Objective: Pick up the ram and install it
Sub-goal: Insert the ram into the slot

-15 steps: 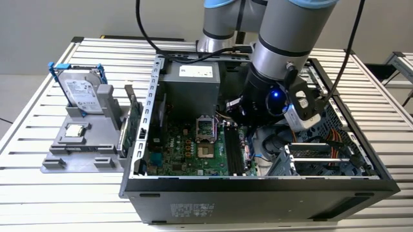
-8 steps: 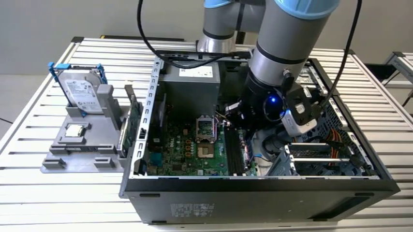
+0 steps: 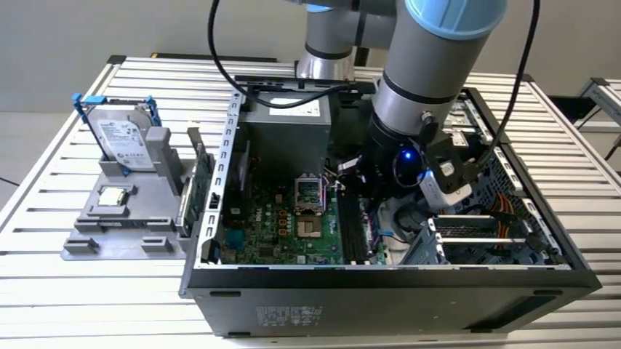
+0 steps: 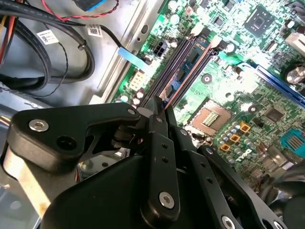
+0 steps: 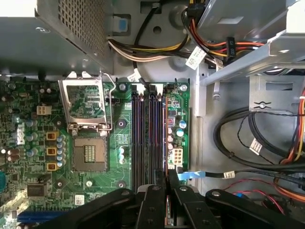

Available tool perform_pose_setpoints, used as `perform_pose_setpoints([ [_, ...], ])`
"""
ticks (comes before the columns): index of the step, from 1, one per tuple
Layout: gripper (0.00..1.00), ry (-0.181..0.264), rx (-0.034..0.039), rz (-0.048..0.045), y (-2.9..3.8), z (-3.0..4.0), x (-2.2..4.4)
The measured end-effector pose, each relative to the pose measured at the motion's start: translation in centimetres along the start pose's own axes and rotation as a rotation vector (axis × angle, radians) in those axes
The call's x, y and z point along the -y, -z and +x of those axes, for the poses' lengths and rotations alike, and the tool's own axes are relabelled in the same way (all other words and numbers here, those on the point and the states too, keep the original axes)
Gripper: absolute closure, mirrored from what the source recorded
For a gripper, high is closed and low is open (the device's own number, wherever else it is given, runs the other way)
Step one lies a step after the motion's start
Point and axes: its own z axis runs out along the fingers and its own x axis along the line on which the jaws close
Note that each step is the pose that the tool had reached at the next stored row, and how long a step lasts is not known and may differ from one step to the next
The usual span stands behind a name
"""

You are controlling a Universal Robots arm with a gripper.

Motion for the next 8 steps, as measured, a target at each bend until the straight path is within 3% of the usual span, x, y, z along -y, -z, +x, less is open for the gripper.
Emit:
perform_pose_setpoints([
  [8,1.0,0.0,0.0,0.0,-1.11,0.0,-0.2],
])
